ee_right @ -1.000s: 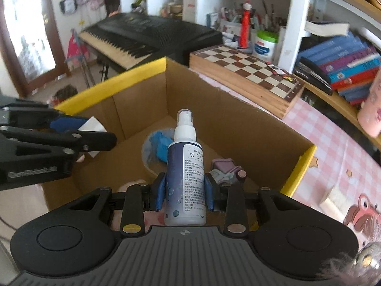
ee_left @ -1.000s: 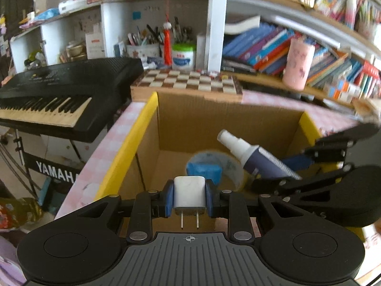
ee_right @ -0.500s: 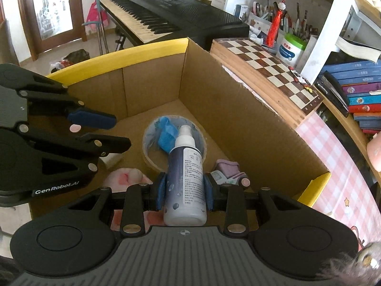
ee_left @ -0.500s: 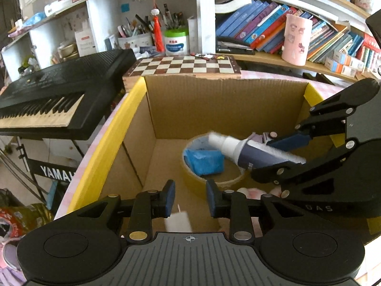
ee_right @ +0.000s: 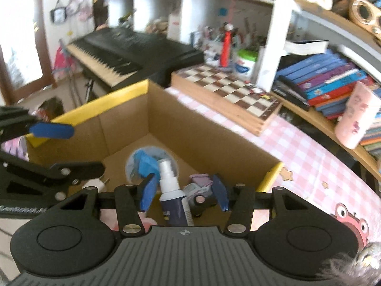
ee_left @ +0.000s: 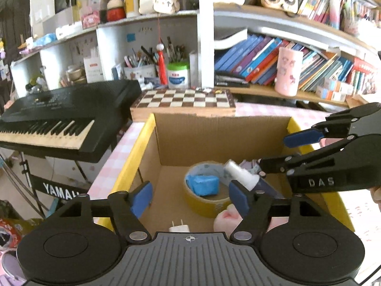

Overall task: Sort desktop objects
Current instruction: 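Open both grippers to drop the bottle and charger plug into the box, then withdraw both grippers from the box back toward the table edge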

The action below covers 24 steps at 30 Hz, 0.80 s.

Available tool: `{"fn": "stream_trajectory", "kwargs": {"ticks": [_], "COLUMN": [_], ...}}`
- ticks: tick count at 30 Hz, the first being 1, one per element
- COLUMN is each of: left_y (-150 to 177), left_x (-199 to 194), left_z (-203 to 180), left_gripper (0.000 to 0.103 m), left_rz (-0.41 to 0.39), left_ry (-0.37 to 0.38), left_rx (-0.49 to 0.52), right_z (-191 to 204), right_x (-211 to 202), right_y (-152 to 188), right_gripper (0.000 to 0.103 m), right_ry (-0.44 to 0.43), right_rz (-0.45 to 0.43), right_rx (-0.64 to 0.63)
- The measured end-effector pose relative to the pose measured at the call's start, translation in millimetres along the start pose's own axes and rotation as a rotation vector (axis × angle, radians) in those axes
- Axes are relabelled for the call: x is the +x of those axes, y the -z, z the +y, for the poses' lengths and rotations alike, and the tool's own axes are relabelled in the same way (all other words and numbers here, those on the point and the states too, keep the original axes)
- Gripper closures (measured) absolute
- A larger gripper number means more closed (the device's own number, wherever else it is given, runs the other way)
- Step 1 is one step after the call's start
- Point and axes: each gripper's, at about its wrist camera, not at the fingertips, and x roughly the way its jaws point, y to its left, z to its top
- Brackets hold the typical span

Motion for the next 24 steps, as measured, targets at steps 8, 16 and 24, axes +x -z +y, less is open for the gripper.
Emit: {"fn": "stream_trajectory", "kwargs": {"ticks": [8, 16, 24], "left_y": [6.3, 20.7, 40.2], "left_x": [-30.2, -64.9, -98.4], "left_z": [2.6, 3.5, 1.7], "left_gripper": [0.022, 0.021, 0.014], "left_rz": [-0.062, -0.094, -0.12], "left_ry": [0.019, 0.052, 0.048], "left_rx": [-0.016, -0.014, 0.004], "right_z": [0.3, 10.5, 30.6], "right_x": [-37.8, -76.1, -118.7], "right_y": [10.1, 35.7, 63.8], "right_gripper": [0.053, 0.049, 0.047], "right_ry": [0.095, 0.173, 0.224], "right_rz": [-0.084, -0.116, -0.142], "right_rx": [0.105, 0.208, 0.271]}}
